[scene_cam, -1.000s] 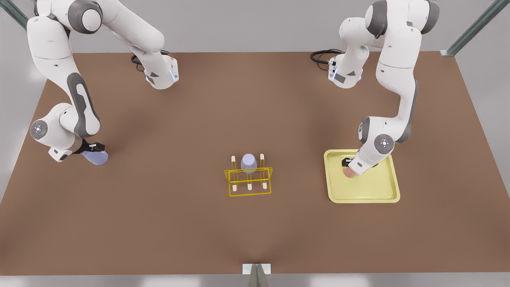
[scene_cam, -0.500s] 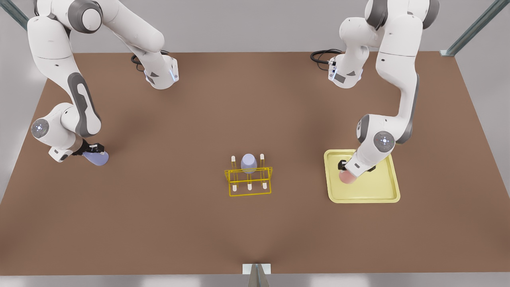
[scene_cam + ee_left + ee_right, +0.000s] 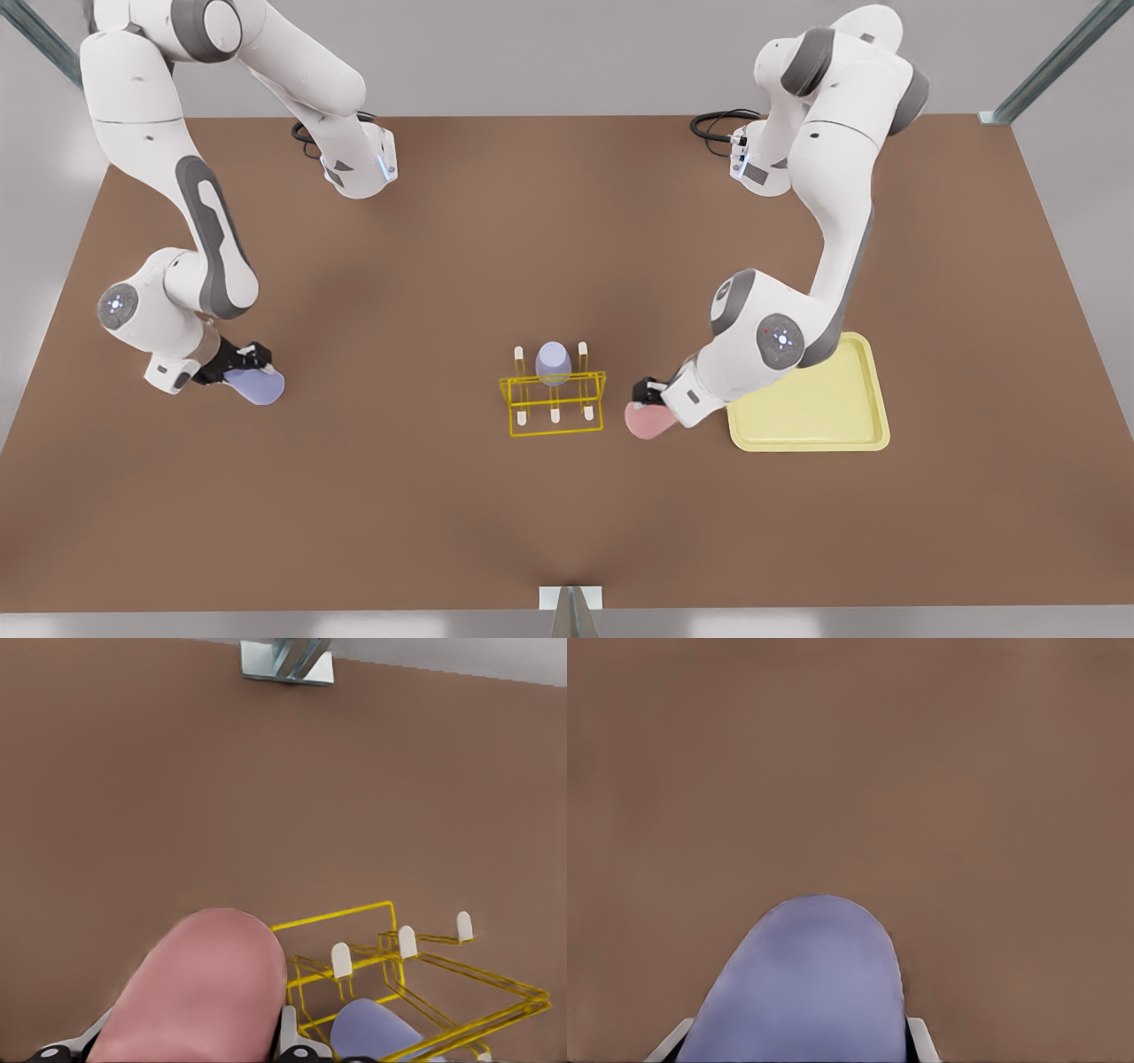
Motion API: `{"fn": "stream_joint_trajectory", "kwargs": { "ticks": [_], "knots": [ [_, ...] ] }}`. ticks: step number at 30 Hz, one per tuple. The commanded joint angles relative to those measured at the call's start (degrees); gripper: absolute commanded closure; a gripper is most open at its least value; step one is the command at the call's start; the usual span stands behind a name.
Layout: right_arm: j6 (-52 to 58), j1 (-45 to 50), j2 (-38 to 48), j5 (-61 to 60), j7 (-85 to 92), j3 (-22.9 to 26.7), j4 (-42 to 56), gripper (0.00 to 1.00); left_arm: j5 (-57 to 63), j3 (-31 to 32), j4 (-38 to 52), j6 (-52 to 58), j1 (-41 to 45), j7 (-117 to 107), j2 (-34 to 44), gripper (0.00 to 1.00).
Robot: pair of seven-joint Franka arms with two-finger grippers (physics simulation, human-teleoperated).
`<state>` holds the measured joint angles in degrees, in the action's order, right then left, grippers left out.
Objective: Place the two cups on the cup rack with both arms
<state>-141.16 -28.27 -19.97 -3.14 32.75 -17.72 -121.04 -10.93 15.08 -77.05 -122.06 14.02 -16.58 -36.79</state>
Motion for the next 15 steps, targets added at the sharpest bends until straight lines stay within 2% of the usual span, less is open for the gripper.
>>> {"fn": "stream_joint_trajectory", "kwargs": {
  "ticks": [1, 6, 10, 15],
  "knots": [
    [1.1, 0.2, -0.2, -4.9, -0.3, -2.8, 0.6, 0.19, -1.6, 1.2, 1.6, 1.6, 0.7, -23.9, -1.3, 0.2],
    [1.1, 10.7, -0.5, -16.7, -1.5, -3.7, 4.6, 0.19, -1.4, 1.4, 1.7, 1.0, 4.2, -25.3, -1.7, 0.2],
    [1.3, 19.9, -0.6, -17.8, -13.9, -3.7, 9.0, 0.19, -1.1, 1.3, 5.1, -1.9, 6.0, -26.6, -5.1, 0.2],
    [1.6, 29.8, -7.9, -18.6, -27.2, -3.7, 22.7, 0.19, 0.6, 1.3, 5.0, -4.0, 7.1, -26.8, -6.6, 0.18]
  ]
}}
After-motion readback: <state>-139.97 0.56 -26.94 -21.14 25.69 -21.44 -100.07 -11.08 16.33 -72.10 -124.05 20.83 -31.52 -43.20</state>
